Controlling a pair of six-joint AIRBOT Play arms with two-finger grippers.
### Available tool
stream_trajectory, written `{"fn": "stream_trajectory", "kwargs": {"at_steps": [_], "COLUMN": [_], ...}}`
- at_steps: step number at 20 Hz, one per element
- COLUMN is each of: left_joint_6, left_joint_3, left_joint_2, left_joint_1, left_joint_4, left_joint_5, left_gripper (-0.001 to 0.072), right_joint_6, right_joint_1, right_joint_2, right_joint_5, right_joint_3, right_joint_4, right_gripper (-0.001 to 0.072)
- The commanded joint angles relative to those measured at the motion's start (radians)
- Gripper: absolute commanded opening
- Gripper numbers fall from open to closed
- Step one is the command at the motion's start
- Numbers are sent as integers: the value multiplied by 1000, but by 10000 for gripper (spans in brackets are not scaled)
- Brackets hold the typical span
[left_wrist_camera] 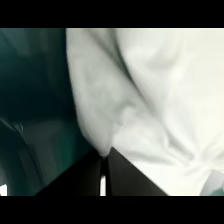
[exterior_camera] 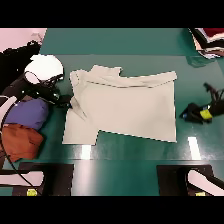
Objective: Fold the shirts.
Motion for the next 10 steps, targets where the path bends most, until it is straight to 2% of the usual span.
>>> {"fn": "stream_trajectory", "kwargs": {"at_steps": [1, 4, 9, 10], "left_joint_6": [0, 0, -8, -8], "left_joint_3": [2, 2, 2, 2], "left_joint_2": [90, 130, 131, 131], "left_joint_1": [-5, -5, -5, -5], "left_joint_4": [-3, -3, -6, -6], "left_joint_5": [32, 31, 21, 21], "left_gripper": [27, 27, 27, 27], "right_joint_6": [0, -15, -14, -14], "right_joint_1": [-69, -71, 32, 59], "right_joint_2": [27, 27, 27, 27], "right_joint_5": [-10, -69, -97, -110], "right_joint_3": [-180, -268, -323, -327], "right_joint_4": [-36, 34, 39, 38], "right_gripper": [386, 386, 382, 325]}}
